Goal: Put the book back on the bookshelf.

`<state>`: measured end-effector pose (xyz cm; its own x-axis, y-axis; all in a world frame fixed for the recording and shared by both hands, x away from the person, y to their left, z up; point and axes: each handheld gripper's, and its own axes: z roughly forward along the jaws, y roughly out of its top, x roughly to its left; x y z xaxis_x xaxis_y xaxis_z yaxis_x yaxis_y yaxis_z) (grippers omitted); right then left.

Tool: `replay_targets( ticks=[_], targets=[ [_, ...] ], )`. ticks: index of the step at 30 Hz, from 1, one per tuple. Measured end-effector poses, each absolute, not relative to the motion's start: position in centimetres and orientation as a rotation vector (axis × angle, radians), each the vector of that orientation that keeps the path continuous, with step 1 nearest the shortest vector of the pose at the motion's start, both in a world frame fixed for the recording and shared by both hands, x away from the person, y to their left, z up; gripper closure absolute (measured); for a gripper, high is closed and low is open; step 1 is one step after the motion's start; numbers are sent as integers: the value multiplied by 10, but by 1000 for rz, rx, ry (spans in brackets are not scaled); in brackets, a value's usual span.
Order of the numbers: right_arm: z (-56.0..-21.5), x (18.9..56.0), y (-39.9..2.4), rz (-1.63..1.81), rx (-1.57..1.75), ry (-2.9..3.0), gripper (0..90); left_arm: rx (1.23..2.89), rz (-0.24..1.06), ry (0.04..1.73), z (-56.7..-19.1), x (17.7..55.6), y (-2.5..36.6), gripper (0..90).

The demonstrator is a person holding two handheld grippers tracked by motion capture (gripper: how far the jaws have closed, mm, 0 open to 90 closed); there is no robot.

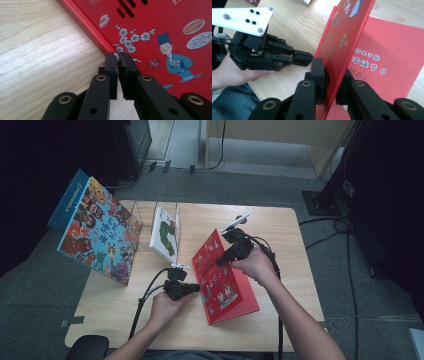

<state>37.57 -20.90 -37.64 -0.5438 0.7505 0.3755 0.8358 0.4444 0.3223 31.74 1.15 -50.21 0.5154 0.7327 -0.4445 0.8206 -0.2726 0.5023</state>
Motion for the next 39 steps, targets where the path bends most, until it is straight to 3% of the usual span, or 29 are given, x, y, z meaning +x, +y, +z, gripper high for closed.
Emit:
replay_targets(
  ticks=[9,20,39],
  targets=[
    [-363,373,-204,-580,-1364,-2567,885,2031,-123,1263,-495,320,20,715],
    [-352,371,-217,-654,-1334,-2533,888,2017,-95,1228,-488,322,24,535],
    [-320,369,-240,-798,-1291,-2492,888,1977,-154,1099,-469,334,10,353]
  ],
)
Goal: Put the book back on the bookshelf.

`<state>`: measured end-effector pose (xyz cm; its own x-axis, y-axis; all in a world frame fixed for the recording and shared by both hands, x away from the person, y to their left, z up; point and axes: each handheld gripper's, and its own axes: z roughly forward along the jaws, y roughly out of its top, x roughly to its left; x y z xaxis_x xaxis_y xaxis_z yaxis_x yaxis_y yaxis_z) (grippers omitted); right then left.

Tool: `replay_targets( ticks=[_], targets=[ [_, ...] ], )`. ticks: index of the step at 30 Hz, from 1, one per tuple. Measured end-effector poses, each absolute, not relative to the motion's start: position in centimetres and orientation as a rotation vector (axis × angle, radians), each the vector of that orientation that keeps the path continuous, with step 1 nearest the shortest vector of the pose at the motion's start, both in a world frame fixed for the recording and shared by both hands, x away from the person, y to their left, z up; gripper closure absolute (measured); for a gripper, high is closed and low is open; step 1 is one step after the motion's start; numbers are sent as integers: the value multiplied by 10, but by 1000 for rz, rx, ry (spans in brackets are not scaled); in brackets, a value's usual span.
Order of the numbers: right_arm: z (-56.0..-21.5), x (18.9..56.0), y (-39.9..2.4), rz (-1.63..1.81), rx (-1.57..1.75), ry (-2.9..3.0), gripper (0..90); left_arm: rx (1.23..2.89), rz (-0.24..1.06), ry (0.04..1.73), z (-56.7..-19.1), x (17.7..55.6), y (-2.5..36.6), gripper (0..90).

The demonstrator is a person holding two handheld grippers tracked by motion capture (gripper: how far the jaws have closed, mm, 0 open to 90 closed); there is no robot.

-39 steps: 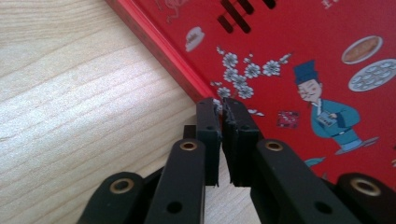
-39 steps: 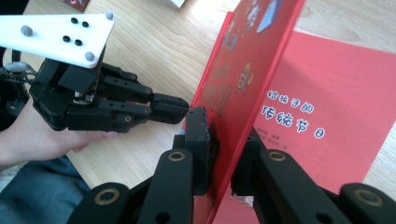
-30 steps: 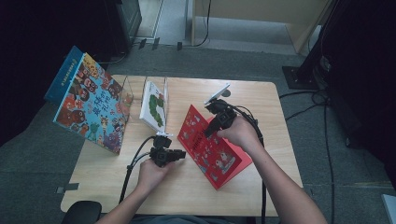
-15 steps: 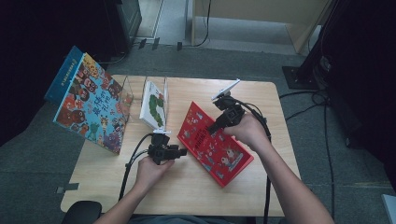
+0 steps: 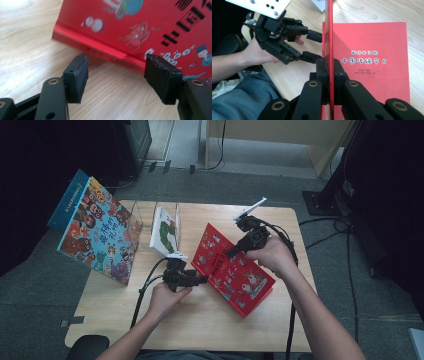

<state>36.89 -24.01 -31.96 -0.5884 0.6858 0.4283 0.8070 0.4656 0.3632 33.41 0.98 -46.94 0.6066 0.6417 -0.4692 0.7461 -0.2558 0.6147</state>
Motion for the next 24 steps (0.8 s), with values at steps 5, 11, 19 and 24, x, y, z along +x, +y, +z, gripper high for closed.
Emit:
replay_targets(
  ticks=[5,11,19,24],
  targets=[
    [-315,366,-246,-856,-1269,-2481,886,1930,-221,1098,-467,339,7,304],
    [-317,363,-258,-930,-1229,-2432,878,1924,-260,1071,-460,345,7,267],
    [-324,357,-281,-1074,-1150,-2349,883,1774,-388,1000,-450,355,10,179],
    [-333,353,-288,-1119,-1055,-2349,891,1806,-310,926,-429,353,16,229]
  ],
)
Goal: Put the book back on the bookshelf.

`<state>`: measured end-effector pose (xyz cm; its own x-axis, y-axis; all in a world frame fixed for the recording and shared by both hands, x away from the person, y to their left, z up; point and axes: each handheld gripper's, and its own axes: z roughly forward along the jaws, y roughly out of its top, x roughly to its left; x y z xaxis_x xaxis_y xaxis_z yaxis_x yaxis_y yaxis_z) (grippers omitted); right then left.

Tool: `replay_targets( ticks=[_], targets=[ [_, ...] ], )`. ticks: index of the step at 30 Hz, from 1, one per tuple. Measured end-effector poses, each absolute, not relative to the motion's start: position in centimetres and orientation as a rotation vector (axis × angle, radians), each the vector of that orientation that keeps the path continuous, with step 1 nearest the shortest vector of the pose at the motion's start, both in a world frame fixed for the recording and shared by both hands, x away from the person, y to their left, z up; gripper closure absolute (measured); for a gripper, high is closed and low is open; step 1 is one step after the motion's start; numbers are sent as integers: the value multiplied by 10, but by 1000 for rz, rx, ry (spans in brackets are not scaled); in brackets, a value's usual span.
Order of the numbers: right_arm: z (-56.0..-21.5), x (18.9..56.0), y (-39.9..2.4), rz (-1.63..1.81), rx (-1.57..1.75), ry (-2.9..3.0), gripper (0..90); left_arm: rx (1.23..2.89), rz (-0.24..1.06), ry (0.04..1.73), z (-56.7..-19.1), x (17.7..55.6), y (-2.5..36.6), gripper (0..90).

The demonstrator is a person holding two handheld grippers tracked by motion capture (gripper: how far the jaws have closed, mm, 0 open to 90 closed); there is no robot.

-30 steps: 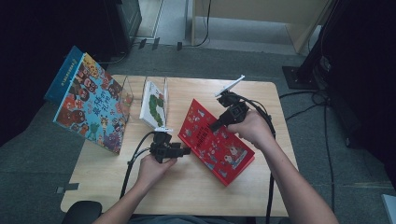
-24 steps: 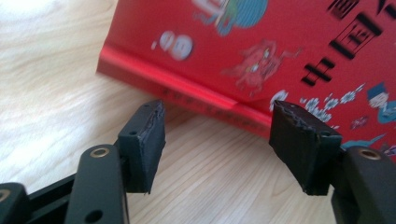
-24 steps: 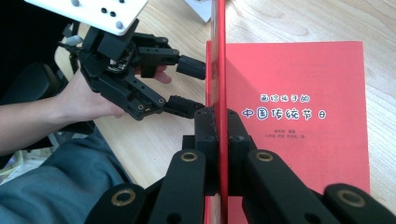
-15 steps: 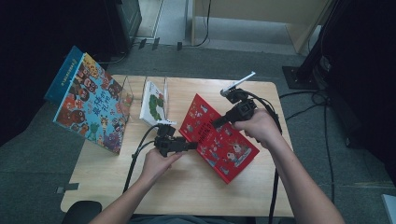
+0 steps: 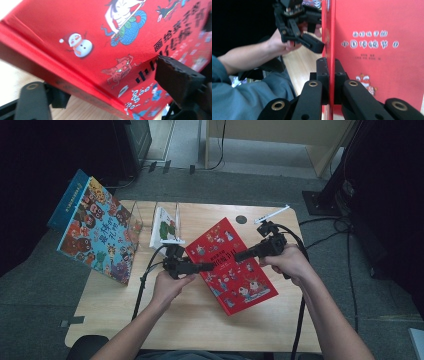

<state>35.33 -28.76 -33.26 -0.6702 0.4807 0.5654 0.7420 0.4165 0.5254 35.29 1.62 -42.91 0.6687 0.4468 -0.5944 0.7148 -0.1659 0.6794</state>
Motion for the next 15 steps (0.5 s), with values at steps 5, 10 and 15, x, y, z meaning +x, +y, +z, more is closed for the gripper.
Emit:
replay_targets(
  ticks=[5,10,15],
  targets=[
    [-342,356,-292,-1188,-973,-2341,887,1737,-332,849,-420,353,36,439],
    [-349,355,-290,-1226,-910,-2509,754,1808,-252,703,-399,349,44,640],
    [-355,353,-284,-1260,-878,-2580,680,1896,-185,625,-385,344,48,717]
  ],
)
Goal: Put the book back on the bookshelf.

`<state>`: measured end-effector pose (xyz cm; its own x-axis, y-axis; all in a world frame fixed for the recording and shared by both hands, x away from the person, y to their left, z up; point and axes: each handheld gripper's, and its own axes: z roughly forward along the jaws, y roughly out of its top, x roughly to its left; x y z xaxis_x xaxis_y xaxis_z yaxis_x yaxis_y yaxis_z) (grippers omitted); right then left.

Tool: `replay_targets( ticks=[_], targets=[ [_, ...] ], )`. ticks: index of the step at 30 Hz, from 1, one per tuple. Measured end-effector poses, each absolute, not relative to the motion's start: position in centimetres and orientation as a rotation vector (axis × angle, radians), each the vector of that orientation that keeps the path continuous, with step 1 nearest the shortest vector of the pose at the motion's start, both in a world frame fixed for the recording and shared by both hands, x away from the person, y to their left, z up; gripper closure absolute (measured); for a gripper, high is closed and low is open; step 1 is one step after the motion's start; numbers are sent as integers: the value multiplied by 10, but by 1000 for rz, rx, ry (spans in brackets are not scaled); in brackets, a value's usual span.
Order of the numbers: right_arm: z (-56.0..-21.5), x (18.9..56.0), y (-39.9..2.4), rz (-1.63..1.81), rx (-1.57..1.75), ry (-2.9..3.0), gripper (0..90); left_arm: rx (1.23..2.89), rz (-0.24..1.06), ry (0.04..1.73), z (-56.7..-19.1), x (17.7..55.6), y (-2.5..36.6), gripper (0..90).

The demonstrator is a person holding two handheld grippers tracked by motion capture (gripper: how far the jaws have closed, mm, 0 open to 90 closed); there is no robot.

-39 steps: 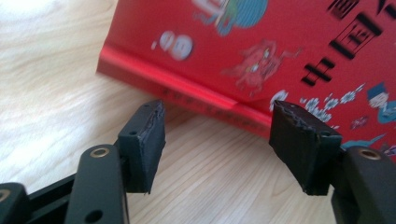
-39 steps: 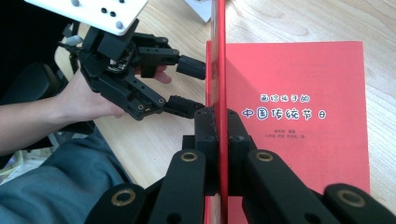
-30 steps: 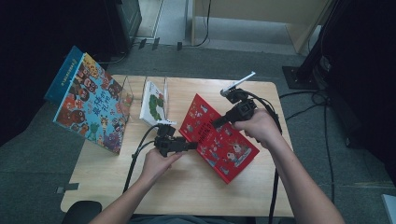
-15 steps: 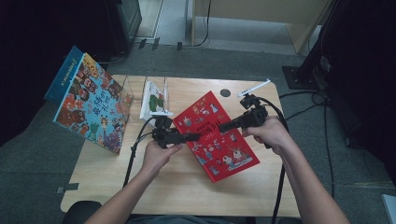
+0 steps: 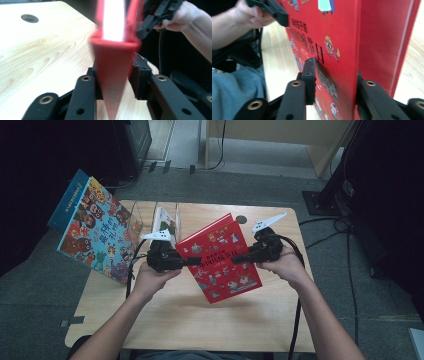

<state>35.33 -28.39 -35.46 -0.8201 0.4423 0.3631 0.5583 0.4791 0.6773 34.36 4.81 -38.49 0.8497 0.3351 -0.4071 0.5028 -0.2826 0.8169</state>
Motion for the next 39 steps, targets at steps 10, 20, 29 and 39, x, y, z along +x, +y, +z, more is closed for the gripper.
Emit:
replay_targets(
  ticks=[10,20,29,39],
  targets=[
    [-373,353,-279,-1253,-924,-2601,591,2030,-76,528,-379,335,49,770],
    [-392,350,-292,-1439,-1077,-2570,608,2081,-35,546,-373,337,48,799],
    [-412,346,-290,-1583,-1082,-2598,503,2124,-69,570,-367,340,48,798],
    [-423,344,-283,-1625,-1096,-2563,497,2119,-62,595,-363,338,44,806]
  ],
)
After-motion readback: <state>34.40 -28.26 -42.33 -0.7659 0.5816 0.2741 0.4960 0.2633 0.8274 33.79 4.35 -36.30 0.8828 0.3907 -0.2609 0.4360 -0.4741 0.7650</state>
